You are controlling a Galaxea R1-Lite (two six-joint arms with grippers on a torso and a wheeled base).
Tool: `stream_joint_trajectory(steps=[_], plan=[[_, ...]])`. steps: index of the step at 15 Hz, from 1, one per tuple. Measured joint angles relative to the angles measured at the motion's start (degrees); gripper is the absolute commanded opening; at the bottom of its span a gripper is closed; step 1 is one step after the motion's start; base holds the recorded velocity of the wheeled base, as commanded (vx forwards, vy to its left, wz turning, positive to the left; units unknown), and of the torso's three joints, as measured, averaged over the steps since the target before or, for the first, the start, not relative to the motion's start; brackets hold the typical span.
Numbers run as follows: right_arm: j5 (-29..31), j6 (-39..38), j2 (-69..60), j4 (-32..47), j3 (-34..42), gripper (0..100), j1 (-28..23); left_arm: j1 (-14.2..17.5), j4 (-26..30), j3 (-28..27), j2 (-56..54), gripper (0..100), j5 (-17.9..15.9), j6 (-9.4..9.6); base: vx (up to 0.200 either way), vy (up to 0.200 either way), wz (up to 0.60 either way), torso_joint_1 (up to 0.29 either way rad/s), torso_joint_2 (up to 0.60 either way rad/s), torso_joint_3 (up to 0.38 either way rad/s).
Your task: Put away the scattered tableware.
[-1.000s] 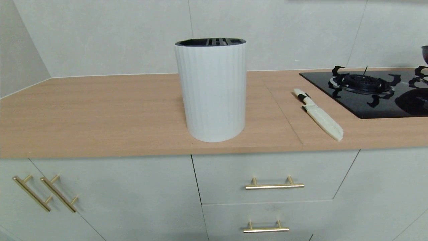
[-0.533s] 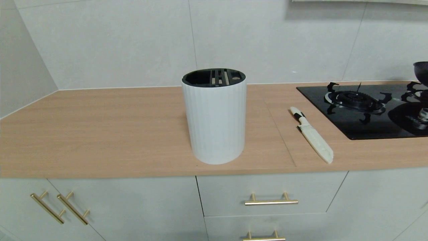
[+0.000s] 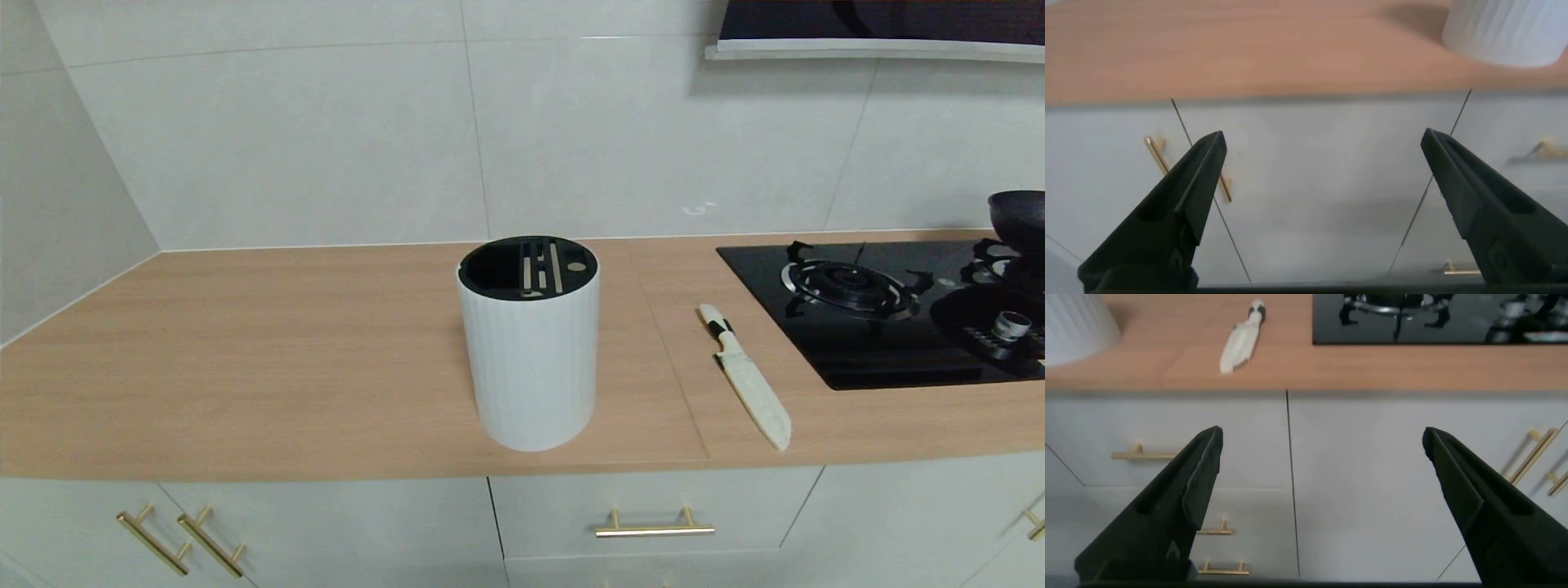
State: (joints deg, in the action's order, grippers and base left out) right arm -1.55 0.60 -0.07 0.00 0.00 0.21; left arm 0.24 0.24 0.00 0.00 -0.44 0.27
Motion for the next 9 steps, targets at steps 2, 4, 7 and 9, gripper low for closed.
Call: stream_joint_trajectory(steps=[2,4,7,9], plan=[[0.0,0.0,0.0,0.0,0.0,100,0.0,0.0,0.0,0.0,0.0,100,0.0,0.0,0.0,0.0,0.0,0.246,-0.53,-0.3],[0.0,0.0,0.0,0.0,0.0,100,0.0,0.0,0.0,0.0,0.0,100,0.0,0.0,0.0,0.0,0.0,0.261,-0.56,-0.308],[0.0,0.0,0.0,0.0,0.0,100,0.0,0.0,0.0,0.0,0.0,100,0.0,0.0,0.0,0.0,0.0,0.258,-0.57,-0.308],[0.0,0.0,0.0,0.0,0.0,100,0.0,0.0,0.0,0.0,0.0,100,0.0,0.0,0.0,0.0,0.0,0.288,-0.6,-0.322]])
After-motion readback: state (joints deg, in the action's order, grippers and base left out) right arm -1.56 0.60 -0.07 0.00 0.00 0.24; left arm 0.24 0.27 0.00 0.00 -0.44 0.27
